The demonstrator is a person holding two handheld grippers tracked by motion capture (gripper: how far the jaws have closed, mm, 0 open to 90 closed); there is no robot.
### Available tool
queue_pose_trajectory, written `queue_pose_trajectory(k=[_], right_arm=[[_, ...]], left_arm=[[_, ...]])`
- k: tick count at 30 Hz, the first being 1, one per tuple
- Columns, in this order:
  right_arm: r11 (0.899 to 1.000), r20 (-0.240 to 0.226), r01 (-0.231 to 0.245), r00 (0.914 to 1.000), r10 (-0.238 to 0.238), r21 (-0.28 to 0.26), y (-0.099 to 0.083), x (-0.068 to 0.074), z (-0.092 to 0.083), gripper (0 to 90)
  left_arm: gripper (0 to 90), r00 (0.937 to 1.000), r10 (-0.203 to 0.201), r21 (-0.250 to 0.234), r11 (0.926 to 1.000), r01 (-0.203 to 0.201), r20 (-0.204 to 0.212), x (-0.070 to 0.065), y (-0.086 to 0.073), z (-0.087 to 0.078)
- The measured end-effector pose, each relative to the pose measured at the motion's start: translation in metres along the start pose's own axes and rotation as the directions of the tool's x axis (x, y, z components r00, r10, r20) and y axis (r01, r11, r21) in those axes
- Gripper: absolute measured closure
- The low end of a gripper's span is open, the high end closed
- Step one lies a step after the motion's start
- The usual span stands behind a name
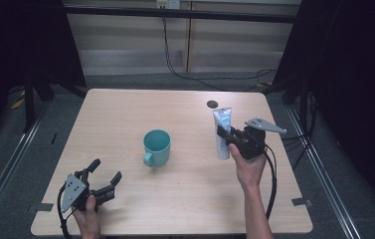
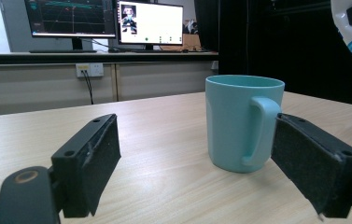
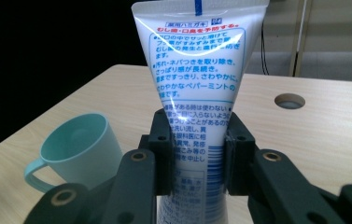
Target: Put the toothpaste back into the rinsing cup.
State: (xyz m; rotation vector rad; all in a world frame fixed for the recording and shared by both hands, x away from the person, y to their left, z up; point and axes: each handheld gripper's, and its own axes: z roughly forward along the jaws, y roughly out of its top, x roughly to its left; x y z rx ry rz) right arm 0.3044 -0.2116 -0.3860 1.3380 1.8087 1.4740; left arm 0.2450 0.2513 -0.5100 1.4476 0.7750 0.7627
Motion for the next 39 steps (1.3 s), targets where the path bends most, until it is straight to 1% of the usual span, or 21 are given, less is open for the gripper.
queue_pose_trajectory(k=[1, 2, 4, 5, 6, 9, 10, 13, 19, 27, 34, 35, 37, 39], right_arm=[[1.000, 0.000, 0.000, 1.0000, 0.000, 0.000, 0.000, 0.000, 0.000, 70.3], [1.000, 0.003, 0.003, 1.0000, -0.003, -0.020, 0.001, 0.001, -0.001, 70.3], [0.999, -0.003, 0.004, 1.0000, -0.004, -0.038, 0.002, 0.001, -0.002, 70.3], [0.999, -0.003, 0.004, 1.0000, -0.004, -0.038, 0.002, 0.001, -0.002, 70.3], [0.998, -0.005, 0.010, 0.9999, -0.010, -0.058, 0.003, 0.002, -0.004, 70.4], [0.998, -0.010, 0.013, 0.9999, -0.013, -0.069, 0.004, 0.002, -0.005, 70.3], [0.996, -0.011, 0.015, 0.9998, -0.016, -0.085, 0.005, 0.002, -0.005, 70.4], [0.995, -0.016, 0.010, 0.9998, -0.011, -0.099, 0.007, 0.002, -0.004, 70.3], [0.995, -0.019, 0.013, 0.9997, -0.015, -0.099, 0.009, 0.004, -0.001, 70.3], [0.996, -0.028, 0.026, 0.9992, -0.028, -0.082, 0.013, 0.006, 0.004, 70.2], [0.997, -0.048, 0.036, 0.9981, -0.039, -0.063, 0.016, 0.012, 0.011, 70.1], [0.997, -0.051, 0.046, 0.9975, -0.049, -0.064, 0.017, 0.014, 0.013, 70.1], [0.997, -0.056, 0.045, 0.9973, -0.048, -0.062, 0.018, 0.016, 0.014, 70.1], [0.997, -0.061, 0.057, 0.9963, -0.060, -0.053, 0.019, 0.020, 0.019, 70.1]], left_arm=[[15.6, 1.0000, 0.000, 0.000, 1.0000, 0.000, 0.000, 0.000, 0.000, 0.000], [15.6, 1.0000, 0.000, 0.000, 1.0000, 0.000, 0.000, 0.000, 0.000, 0.000], [15.6, 1.0000, 0.000, 0.000, 1.0000, 0.000, 0.000, 0.000, 0.000, 0.000], [15.6, 1.0000, 0.000, 0.000, 1.0000, 0.000, 0.000, 0.000, 0.000, 0.000], [15.6, 1.0000, 0.000, 0.000, 1.0000, 0.000, 0.000, 0.000, 0.000, 0.000], [15.6, 1.0000, -0.004, -0.001, 1.0000, 0.004, 0.001, 0.000, 0.000, 0.000], [15.6, 1.0000, 0.000, 0.000, 1.0000, 0.000, 0.000, 0.000, 0.000, 0.000], [15.6, 1.0000, -0.003, -0.001, 1.0000, 0.003, 0.000, 0.000, 0.000, 0.000], [15.6, 1.0000, 0.000, 0.000, 1.0000, 0.000, 0.000, 0.000, 0.000, 0.000], [15.6, 1.0000, 0.000, 0.000, 1.0000, 0.000, 0.000, 0.000, 0.000, 0.000], [15.6, 1.0000, 0.001, -0.001, 1.0000, -0.001, 0.000, 0.000, 0.000, 0.000], [15.6, 1.0000, 0.000, 0.000, 1.0000, 0.000, 0.000, 0.000, 0.000, 0.000], [15.6, 1.0000, 0.000, 0.000, 1.0000, 0.000, 0.000, 0.000, 0.000, 0.000], [15.6, 1.0000, -0.004, -0.001, 1.0000, 0.004, 0.001, 0.000, 0.000, 0.000]])
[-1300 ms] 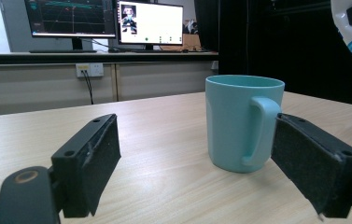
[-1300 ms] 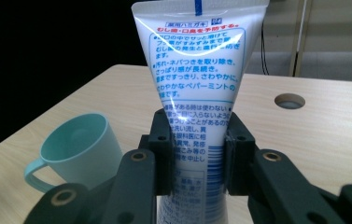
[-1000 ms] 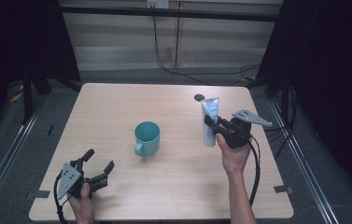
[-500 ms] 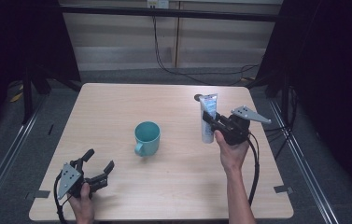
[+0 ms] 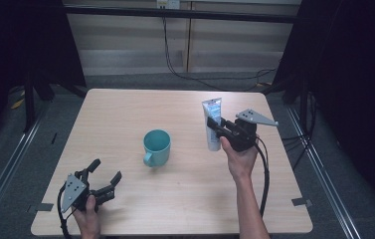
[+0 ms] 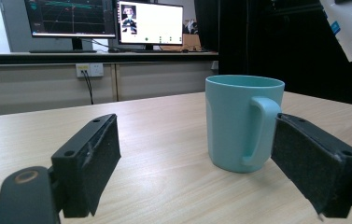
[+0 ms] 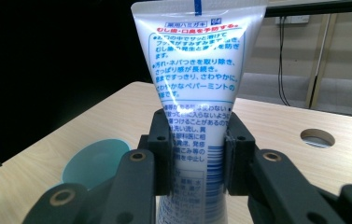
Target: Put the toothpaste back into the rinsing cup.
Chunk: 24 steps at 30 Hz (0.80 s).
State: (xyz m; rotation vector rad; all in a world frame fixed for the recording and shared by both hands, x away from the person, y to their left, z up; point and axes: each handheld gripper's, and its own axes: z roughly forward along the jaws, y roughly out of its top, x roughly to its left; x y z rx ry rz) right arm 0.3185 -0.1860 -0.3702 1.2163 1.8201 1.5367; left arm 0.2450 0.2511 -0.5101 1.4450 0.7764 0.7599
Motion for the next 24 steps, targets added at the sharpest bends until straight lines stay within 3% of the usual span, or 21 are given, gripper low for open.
queue_pose_trajectory(k=[11, 24], right_arm=[[1.000, -0.024, -0.003, 0.9997, 0.004, 0.016, 0.005, 0.010, 0.016, 70.0], [0.999, -0.071, 0.024, 0.9972, -0.021, 0.042, 0.011, 0.026, 0.036, 69.9]], left_arm=[[15.6, 1.0000, 0.000, -0.004, 1.0000, 0.000, -0.001, 0.000, 0.000, 0.000], [15.6, 1.0000, 0.005, 0.000, 1.0000, -0.005, -0.001, 0.000, 0.000, 0.000]])
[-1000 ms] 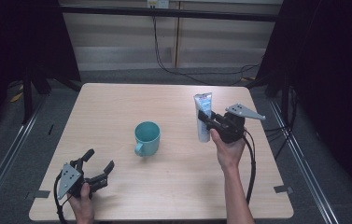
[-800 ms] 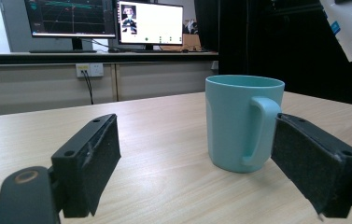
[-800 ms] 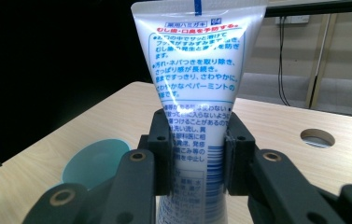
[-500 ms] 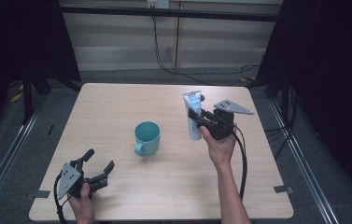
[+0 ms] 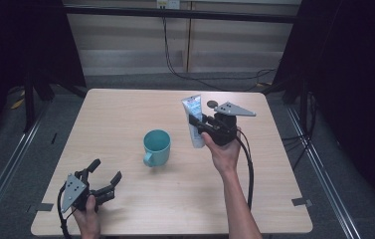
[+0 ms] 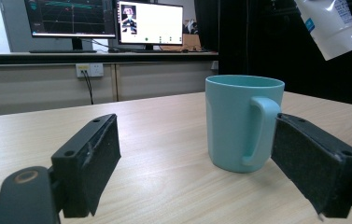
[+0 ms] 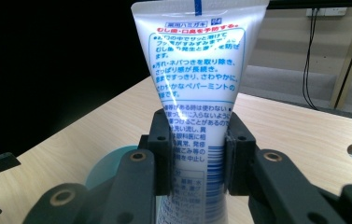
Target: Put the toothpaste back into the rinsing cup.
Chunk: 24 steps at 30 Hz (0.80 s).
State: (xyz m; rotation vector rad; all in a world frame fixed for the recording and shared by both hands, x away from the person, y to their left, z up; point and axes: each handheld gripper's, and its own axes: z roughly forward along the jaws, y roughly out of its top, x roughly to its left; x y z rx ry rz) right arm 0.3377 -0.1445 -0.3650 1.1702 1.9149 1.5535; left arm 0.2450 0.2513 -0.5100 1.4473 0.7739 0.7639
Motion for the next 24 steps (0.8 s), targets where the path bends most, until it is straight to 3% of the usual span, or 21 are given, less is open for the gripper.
queue_pose_trajectory(k=[24], right_arm=[[1.000, -0.064, 0.002, 0.9980, -0.001, 0.005, 0.005, 0.027, 0.034, 69.9]], left_arm=[[15.6, 0.9999, -0.016, -0.001, 0.9999, 0.016, 0.001, -0.001, 0.000, 0.000]])
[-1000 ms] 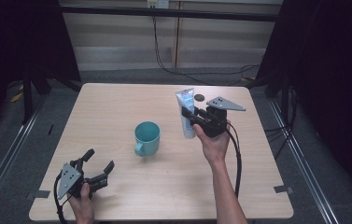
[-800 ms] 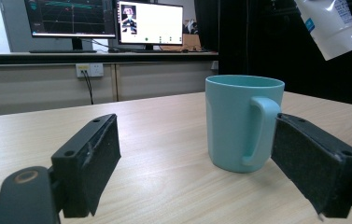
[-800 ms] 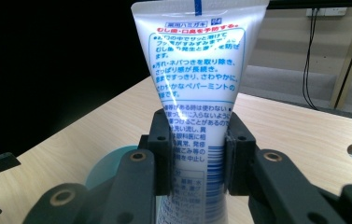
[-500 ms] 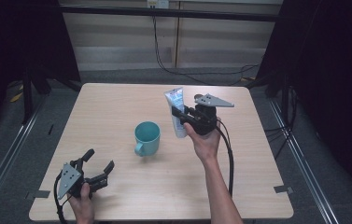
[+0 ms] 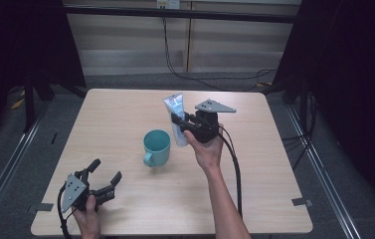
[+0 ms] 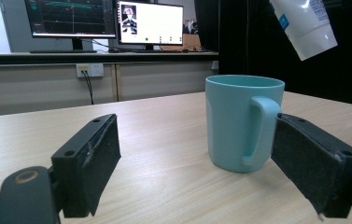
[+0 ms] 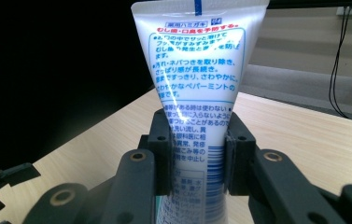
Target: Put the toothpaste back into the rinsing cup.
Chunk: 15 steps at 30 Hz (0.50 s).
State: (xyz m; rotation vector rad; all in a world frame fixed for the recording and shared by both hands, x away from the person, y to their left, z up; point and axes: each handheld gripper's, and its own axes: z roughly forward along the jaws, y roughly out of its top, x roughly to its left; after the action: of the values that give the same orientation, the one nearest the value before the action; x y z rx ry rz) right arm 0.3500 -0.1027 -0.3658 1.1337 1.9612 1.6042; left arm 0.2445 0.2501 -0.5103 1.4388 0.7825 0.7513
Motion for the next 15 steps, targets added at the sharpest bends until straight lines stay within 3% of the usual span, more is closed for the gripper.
queue_pose_trajectory(k=[1, 3, 5, 6, 9, 15], right_arm=[[1.000, -0.005, 0.002, 1.0000, -0.002, 0.002, 0.001, 0.001, 0.002, 69.9], [1.000, -0.007, 0.007, 1.0000, -0.006, 0.008, 0.001, 0.002, 0.004, 69.9], [1.000, -0.010, 0.007, 0.9999, -0.007, 0.009, 0.001, 0.003, 0.007, 69.9], [1.000, -0.012, 0.007, 0.9999, -0.007, 0.011, 0.000, 0.003, 0.009, 69.9], [1.000, -0.011, 0.005, 0.9999, -0.005, 0.009, 0.000, 0.004, 0.011, 69.9], [1.000, -0.022, 0.003, 0.9998, -0.003, 0.000, -0.001, 0.006, 0.017, 69.9]], left_arm=[[15.6, 0.9999, 0.014, 0.002, 0.9999, -0.014, -0.003, 0.001, 0.000, 0.000], [15.6, 1.0000, 0.000, 0.000, 1.0000, 0.000, 0.000, 0.000, 0.000, 0.000], [15.6, 0.9999, 0.014, 0.001, 0.9999, -0.014, -0.003, 0.001, 0.000, 0.000], [15.6, 1.0000, -0.002, 0.000, 1.0000, 0.002, 0.000, 0.000, 0.000, 0.000], [15.6, 0.9999, 0.014, 0.002, 0.9999, -0.014, -0.003, 0.001, 0.000, 0.000], [15.6, 1.0000, 0.003, 0.000, 1.0000, -0.003, -0.002, 0.000, 0.000, 0.000]])
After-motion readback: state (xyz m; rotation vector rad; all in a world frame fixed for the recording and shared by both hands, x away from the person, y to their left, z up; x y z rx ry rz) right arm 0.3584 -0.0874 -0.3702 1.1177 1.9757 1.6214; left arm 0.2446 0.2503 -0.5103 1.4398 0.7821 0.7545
